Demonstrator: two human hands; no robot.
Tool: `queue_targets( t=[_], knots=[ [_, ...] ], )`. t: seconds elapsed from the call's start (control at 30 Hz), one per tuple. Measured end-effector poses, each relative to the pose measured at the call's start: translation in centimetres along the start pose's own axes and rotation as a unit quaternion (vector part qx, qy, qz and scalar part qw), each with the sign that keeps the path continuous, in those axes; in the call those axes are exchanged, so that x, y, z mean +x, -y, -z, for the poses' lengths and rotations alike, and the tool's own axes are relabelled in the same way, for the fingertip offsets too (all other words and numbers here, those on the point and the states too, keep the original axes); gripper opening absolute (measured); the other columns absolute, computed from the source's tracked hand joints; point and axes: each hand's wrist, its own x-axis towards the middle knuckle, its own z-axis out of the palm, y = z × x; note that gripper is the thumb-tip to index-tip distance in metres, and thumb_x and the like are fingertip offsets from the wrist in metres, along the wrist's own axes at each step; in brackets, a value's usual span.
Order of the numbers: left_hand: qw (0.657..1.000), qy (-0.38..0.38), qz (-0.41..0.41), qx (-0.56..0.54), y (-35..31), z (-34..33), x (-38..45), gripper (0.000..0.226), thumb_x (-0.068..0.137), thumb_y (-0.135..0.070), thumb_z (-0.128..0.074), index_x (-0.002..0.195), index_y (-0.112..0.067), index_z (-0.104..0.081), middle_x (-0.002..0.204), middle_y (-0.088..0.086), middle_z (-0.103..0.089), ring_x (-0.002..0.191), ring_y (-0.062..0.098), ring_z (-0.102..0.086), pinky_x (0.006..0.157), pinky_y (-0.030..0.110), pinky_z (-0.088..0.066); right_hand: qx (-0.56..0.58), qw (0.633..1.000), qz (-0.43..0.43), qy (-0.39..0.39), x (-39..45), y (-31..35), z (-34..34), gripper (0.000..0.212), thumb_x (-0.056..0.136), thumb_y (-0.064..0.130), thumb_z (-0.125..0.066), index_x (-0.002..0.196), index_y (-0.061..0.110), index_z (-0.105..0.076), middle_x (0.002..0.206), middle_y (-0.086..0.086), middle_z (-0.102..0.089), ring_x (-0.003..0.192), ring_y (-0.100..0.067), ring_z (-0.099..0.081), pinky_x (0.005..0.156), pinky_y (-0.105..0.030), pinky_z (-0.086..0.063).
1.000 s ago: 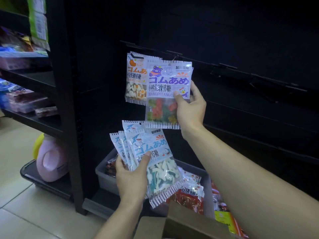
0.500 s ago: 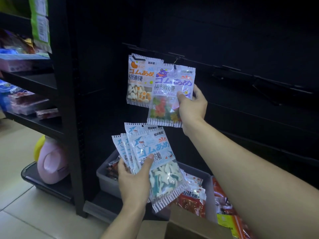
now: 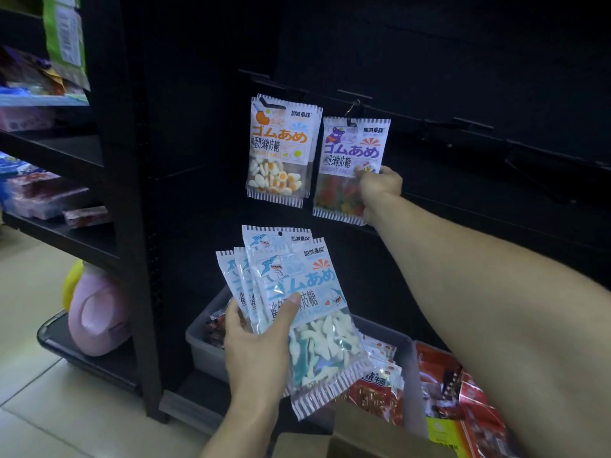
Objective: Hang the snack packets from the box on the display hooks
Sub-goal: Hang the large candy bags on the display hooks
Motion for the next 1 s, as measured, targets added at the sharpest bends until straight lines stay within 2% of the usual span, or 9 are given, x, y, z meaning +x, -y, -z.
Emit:
queue_targets(
  t=[0.1,0.23,0.33,0.43,0.5,0.6,0.77,0.9,1.0],
  knots=[
    [1.000,0.001,0.010,-0.003,0.1,0.0,0.1,0.045,0.080,-0.044,-0.087,0.107,-0.051,-0.052,0.099,-0.007,-0.079,0.074,0.018,-0.082,0.077,0.049,-0.066,-0.015,1.000,-0.004,-0.017,0.6,-0.7,0.5,0.010,0.093,0.025,-0.078,0.098,0.022,-0.070,0.106,-0.003,-0.076,0.094,-0.025,-0.074,0.091,-0.044,-0.063],
    [1.000,0.007,0.015,0.002,0.3,-0.2,-0.4,0.043,0.079,-0.044,-0.087,0.105,-0.052,-0.053,0.101,-0.006,-0.080,0.076,0.020,-0.082,0.077,0.048,-0.066,-0.055,0.998,0.028,-0.018,-2.6,-3.3,3.2,0.041,0.094,0.025,-0.077,0.132,0.019,-0.063,0.119,0.001,-0.065,0.105,-0.017,-0.061,0.098,-0.029,-0.050],
    [1.000,0.009,0.012,0.006,0.4,-0.5,-1.0,0.044,0.079,-0.046,-0.087,0.105,-0.054,-0.052,0.101,-0.009,-0.079,0.077,0.018,-0.082,0.075,0.044,-0.066,-0.040,0.996,0.026,0.075,-8.0,-6.1,7.3,0.038,0.093,0.030,-0.079,0.127,0.022,-0.065,0.120,0.001,-0.071,0.111,-0.015,-0.067,0.107,-0.035,-0.052],
    [1.000,0.018,0.021,0.003,0.8,-0.8,-1.5,0.049,0.078,-0.043,-0.089,0.116,-0.048,-0.058,0.103,-0.010,-0.081,0.079,0.016,-0.082,0.079,0.047,-0.067,-0.054,0.980,-0.016,0.193,-14.9,-8.7,12.4,0.045,0.089,0.045,-0.078,0.128,0.028,-0.065,0.118,0.005,-0.074,0.107,-0.013,-0.073,0.090,-0.031,-0.058],
    [0.999,0.027,0.023,0.010,1.1,-1.2,-2.2,0.055,0.077,-0.040,-0.091,0.123,-0.041,-0.061,0.105,-0.009,-0.081,0.081,0.015,-0.082,0.076,0.042,-0.067,-0.029,0.972,-0.048,0.227,-18.7,-10.7,15.0,0.055,0.078,0.045,-0.081,0.128,0.027,-0.066,0.119,0.002,-0.076,0.102,-0.017,-0.077,0.079,-0.030,-0.062],
    [0.997,0.062,0.018,0.032,2.1,-1.7,-3.1,0.058,0.075,-0.037,-0.092,0.125,-0.035,-0.063,0.107,-0.008,-0.082,0.084,0.014,-0.082,0.079,0.042,-0.067,0.006,0.973,-0.080,0.214,-21.0,-13.4,16.7,0.061,0.066,0.035,-0.087,0.122,0.020,-0.069,0.118,-0.003,-0.078,0.101,-0.024,-0.078,0.087,-0.047,-0.064],
    [0.992,0.088,-0.013,0.090,2.8,-2.4,-4.4,0.091,0.053,-0.067,-0.089,0.133,-0.036,-0.060,0.115,-0.012,-0.080,0.097,0.013,-0.080,0.089,0.041,-0.065,0.082,0.972,-0.119,0.187,-21.1,-15.0,18.0,0.055,0.077,0.021,-0.083,0.127,0.011,-0.063,0.113,-0.008,-0.080,0.099,-0.029,-0.079,0.082,-0.044,-0.061],
    [0.990,0.091,-0.030,0.102,3.5,-2.4,-4.4,0.090,0.057,-0.084,-0.078,0.134,-0.041,-0.060,0.120,-0.014,-0.078,0.105,0.014,-0.078,0.099,0.049,-0.061,0.079,0.970,-0.142,0.178,-20.9,-15.5,19.1,0.037,0.092,0.013,-0.076,0.124,0.011,-0.058,0.111,-0.010,-0.080,0.099,-0.029,-0.079,0.084,-0.048,-0.063],
    [0.989,0.089,-0.027,0.116,4.4,-2.5,-4.2,0.105,0.055,-0.095,-0.073,0.145,-0.047,-0.050,0.131,-0.013,-0.074,0.117,0.021,-0.074,0.103,0.055,-0.058,0.083,0.976,-0.138,0.148,-20.4,-15.7,19.9,0.033,0.092,0.015,-0.076,0.119,0.013,-0.057,0.105,-0.007,-0.081,0.090,-0.023,-0.080,0.068,-0.036,-0.063]
  ],
)
